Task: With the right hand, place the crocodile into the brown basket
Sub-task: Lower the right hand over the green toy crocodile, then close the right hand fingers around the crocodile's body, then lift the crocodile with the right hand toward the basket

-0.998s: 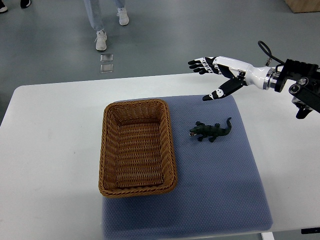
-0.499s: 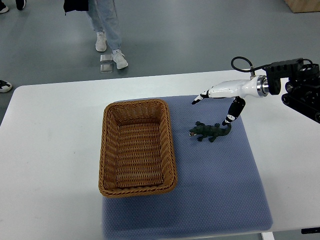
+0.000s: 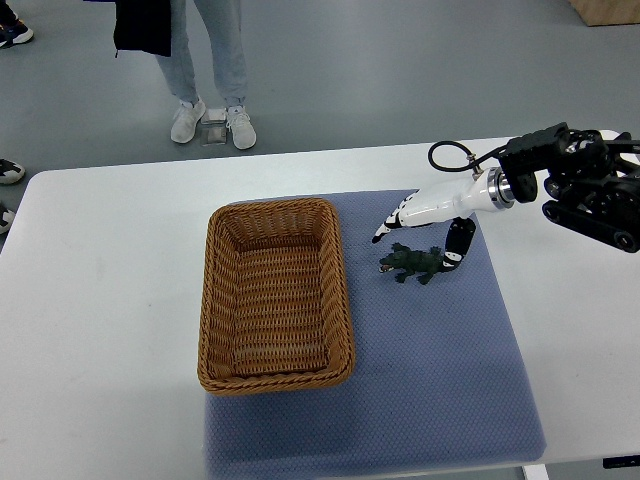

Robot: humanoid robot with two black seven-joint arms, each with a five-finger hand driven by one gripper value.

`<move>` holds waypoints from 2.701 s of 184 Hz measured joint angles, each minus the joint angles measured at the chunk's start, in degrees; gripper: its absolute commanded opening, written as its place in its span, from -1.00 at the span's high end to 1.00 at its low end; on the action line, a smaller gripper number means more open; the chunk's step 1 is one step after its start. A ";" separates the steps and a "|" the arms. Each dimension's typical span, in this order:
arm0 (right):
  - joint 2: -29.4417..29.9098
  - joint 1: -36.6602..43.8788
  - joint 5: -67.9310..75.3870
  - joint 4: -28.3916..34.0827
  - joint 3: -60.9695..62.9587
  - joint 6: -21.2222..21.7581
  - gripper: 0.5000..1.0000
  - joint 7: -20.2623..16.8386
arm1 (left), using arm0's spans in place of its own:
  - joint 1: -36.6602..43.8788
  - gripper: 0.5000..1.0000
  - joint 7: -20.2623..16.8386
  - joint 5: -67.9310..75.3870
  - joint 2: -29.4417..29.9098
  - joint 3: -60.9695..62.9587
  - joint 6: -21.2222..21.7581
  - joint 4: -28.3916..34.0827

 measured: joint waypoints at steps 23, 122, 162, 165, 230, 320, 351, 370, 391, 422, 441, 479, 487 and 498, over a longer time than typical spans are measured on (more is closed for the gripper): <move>0.00 -0.58 -0.05 0.05 0.08 -0.22 -0.69 0.00 | 0.00 -1.00 0.00 0.00 0.00 0.00 0.00 0.00; 0.07 -4.72 -0.25 -3.20 -0.09 -6.20 -0.67 -0.01 | 0.00 -1.00 0.00 0.00 0.00 0.02 0.00 0.00; 0.32 -5.19 -0.25 -4.67 -0.09 -7.71 -0.60 -0.01 | 0.01 -1.00 0.01 0.00 0.00 0.02 0.01 0.00; 0.43 -5.23 -0.25 -4.73 -0.09 -7.77 -0.60 -0.01 | 0.00 -1.00 0.01 0.00 0.00 0.02 0.01 0.00; 1.38 -5.72 -0.16 -5.41 0.00 -8.09 -0.22 -0.01 | 0.00 -1.00 0.01 0.00 0.00 0.02 0.01 0.00; 1.39 -5.80 -0.21 -5.58 -0.07 -8.18 0.80 -0.01 | 0.00 -1.00 0.01 0.00 0.00 0.02 0.01 0.00; 1.36 -5.58 -0.19 -5.52 -0.07 -8.18 0.84 -0.01 | 0.00 -1.00 0.01 0.00 0.00 0.02 0.01 0.00; 1.32 -5.49 -0.13 -5.50 0.00 -8.18 0.97 -0.01 | 0.00 -1.00 0.01 0.00 0.00 0.02 0.00 0.00; 1.30 -5.36 0.08 -5.51 0.33 -8.18 0.97 -0.01 | 0.00 -1.00 0.01 0.00 0.00 0.02 0.00 0.00; 1.21 -5.12 0.77 -5.53 0.89 -8.18 1.00 -0.01 | 0.00 -1.00 0.01 0.00 0.00 0.02 0.01 0.00; 1.00 -5.12 1.32 -5.52 1.42 -8.18 1.00 -0.01 | 0.01 -1.00 0.01 0.00 0.00 0.02 0.00 0.00; 0.54 -5.04 3.11 -5.52 3.33 -7.63 1.00 -0.01 | 0.00 -1.00 0.01 0.00 0.00 0.03 0.00 0.00; 0.48 -5.04 3.18 -5.53 3.39 -7.59 1.00 -0.01 | 0.00 -1.00 0.01 0.00 0.00 0.03 0.00 0.00; 0.38 -5.04 3.25 -5.55 3.46 -7.58 1.00 -0.01 | 0.00 -1.00 0.01 0.00 0.00 0.03 0.00 0.00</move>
